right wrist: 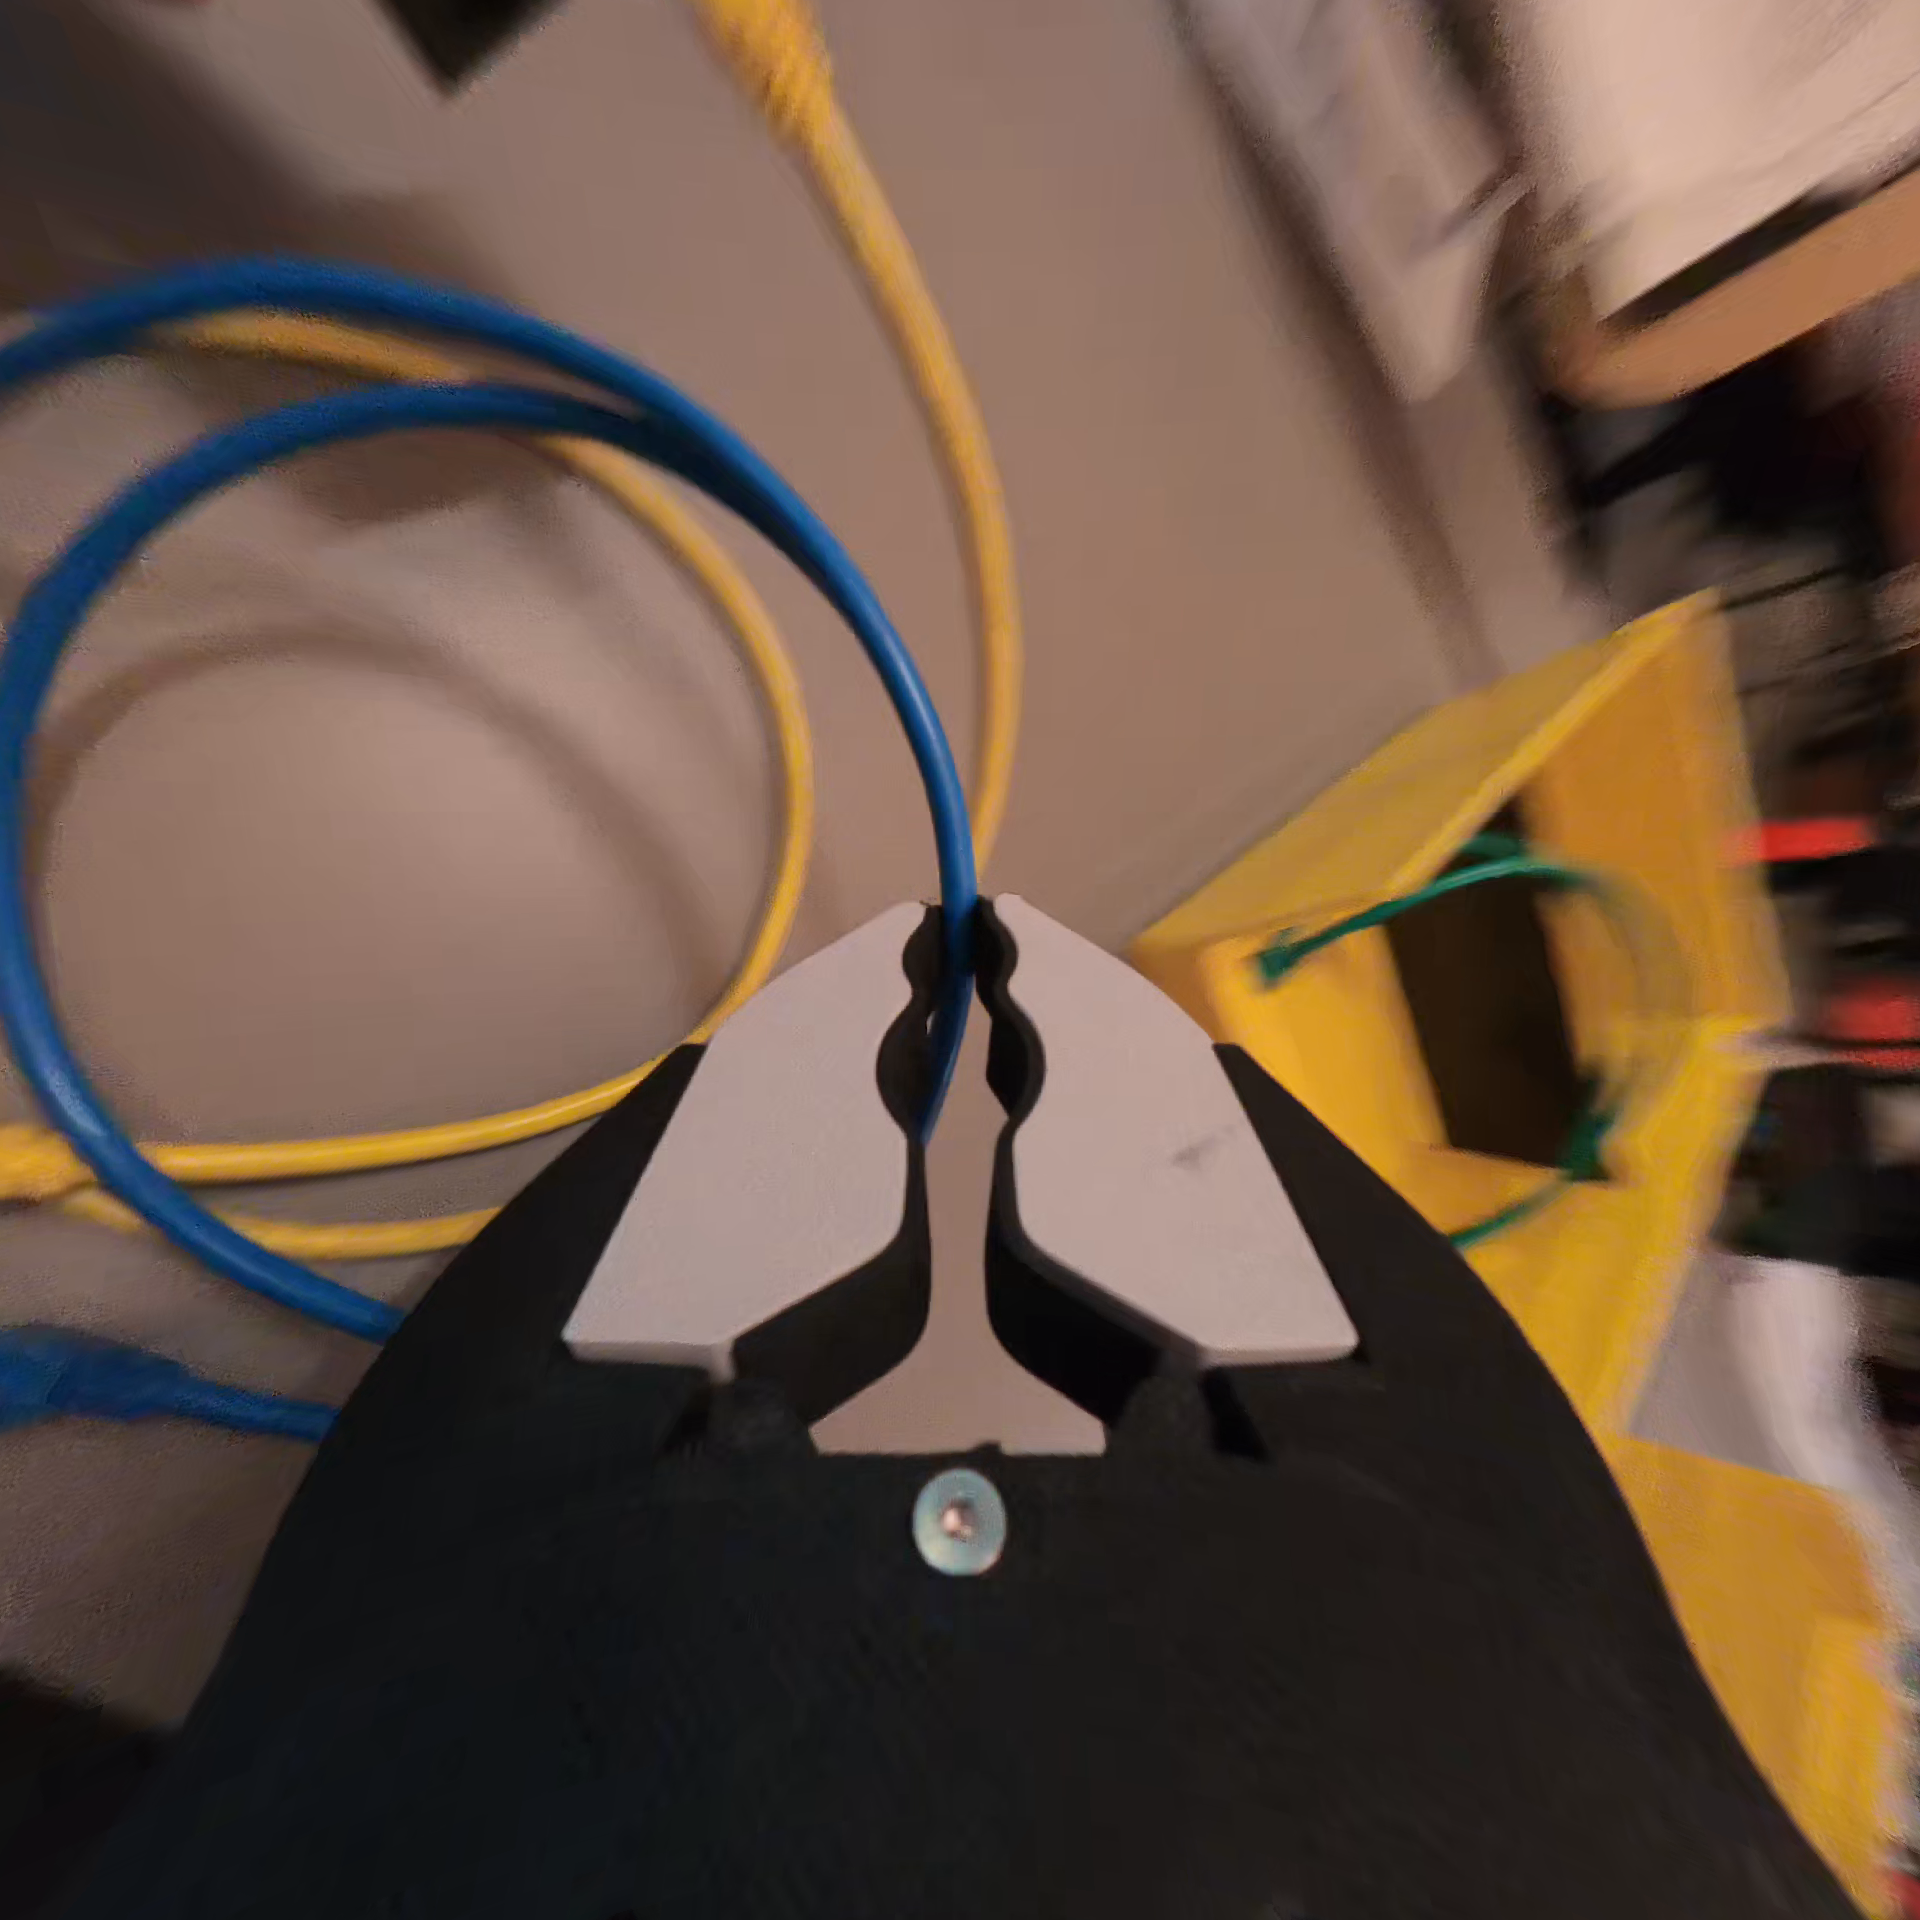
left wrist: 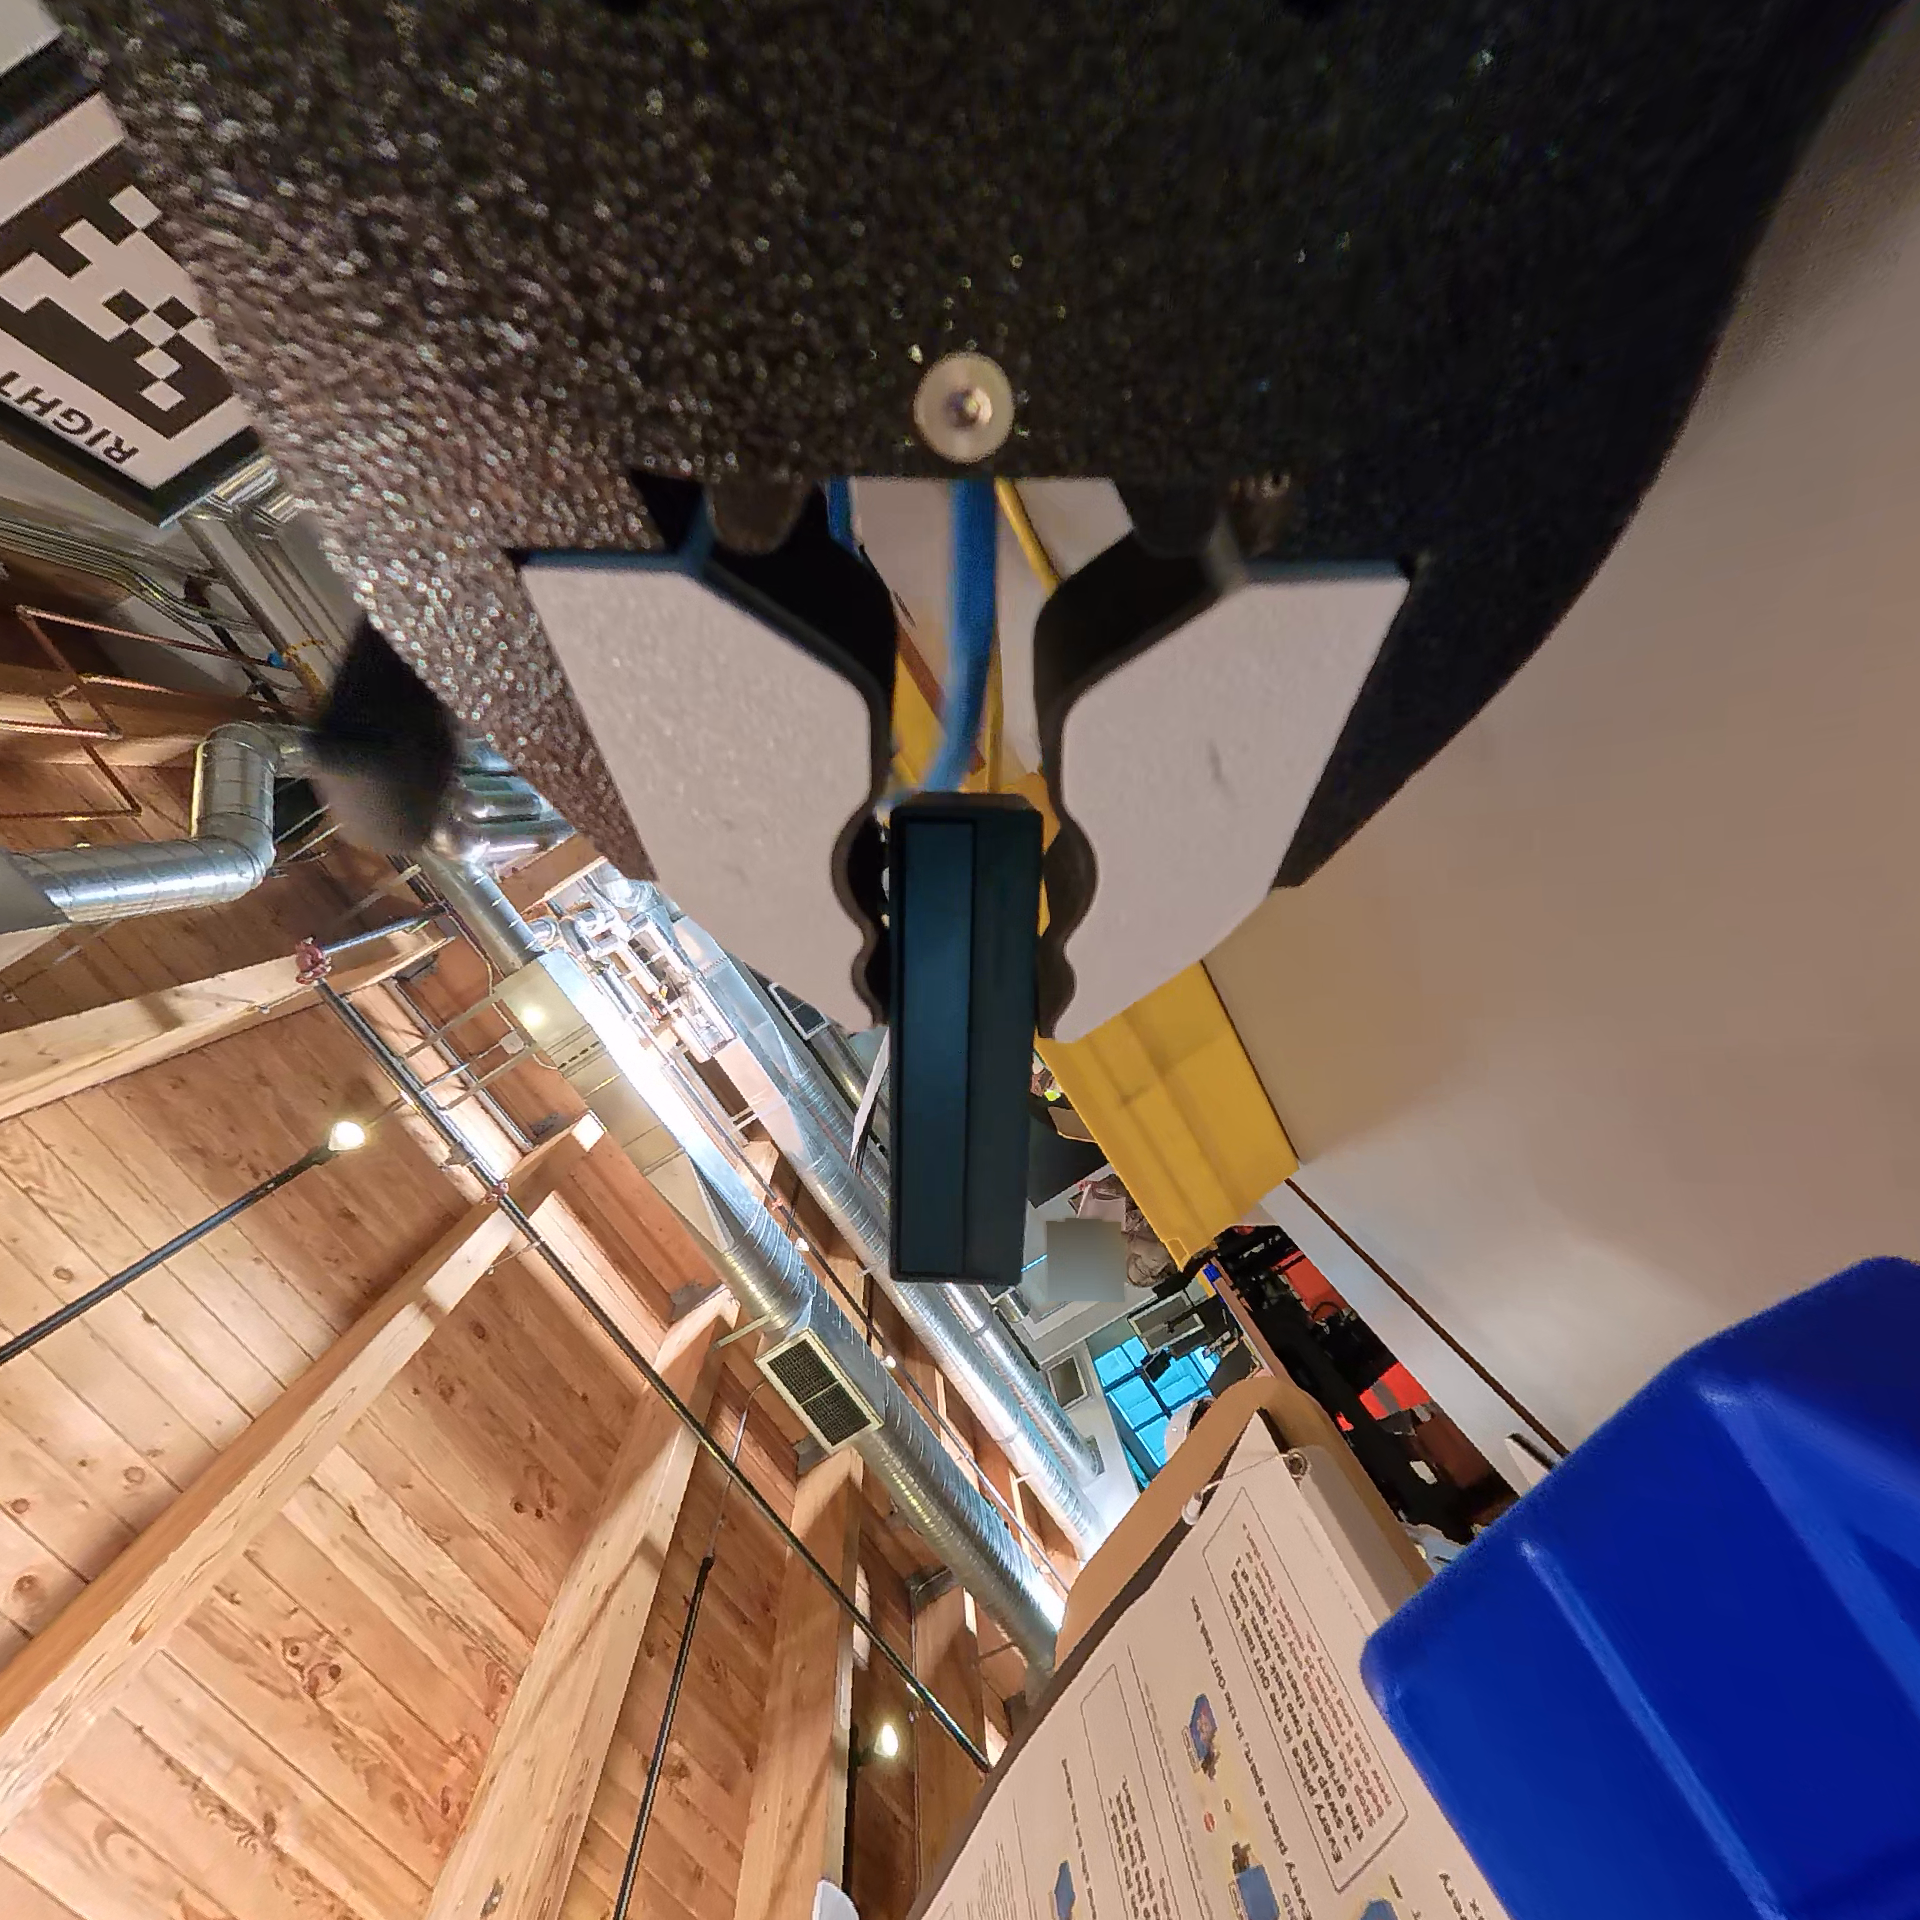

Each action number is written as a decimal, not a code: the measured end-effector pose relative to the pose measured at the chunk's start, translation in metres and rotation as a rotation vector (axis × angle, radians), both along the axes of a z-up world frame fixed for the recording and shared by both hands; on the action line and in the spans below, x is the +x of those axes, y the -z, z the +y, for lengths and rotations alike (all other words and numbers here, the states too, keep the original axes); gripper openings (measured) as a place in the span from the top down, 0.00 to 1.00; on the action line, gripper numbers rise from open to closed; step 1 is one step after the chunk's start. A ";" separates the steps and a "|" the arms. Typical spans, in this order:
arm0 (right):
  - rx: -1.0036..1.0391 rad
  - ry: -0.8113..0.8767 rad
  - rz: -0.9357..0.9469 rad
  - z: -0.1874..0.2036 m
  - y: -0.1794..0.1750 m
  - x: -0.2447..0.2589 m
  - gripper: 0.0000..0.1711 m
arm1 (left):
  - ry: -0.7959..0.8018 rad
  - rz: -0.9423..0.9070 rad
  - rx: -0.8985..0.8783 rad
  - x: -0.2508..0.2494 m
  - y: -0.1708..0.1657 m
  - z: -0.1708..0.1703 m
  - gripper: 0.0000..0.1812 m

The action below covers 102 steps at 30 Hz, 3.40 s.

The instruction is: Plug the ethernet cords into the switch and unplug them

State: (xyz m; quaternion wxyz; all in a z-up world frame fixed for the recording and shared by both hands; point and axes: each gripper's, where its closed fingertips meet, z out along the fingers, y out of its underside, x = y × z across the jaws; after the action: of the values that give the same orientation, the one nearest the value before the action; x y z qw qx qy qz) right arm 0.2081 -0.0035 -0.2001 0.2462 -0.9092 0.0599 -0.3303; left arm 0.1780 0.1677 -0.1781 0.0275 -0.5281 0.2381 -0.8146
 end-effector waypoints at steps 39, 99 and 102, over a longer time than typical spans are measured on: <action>-0.168 0.127 -0.363 -0.138 -0.112 0.227 0.97 | 0.016 0.005 -0.010 0.001 0.002 0.001 0.86; 1.722 0.254 1.207 0.088 -0.008 -0.009 0.92 | 0.395 0.218 -0.031 -0.005 0.020 -0.068 0.85; 1.751 0.282 1.196 0.088 -0.006 -0.010 0.92 | 0.376 0.226 -0.089 -0.004 0.021 -0.066 0.85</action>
State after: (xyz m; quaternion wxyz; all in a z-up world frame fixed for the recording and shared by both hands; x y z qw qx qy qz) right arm 0.1985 0.0840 -0.1938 0.7033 -0.4152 0.4919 0.3016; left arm 0.1737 0.1013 -0.1991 -0.1751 -0.5631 0.2978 -0.7507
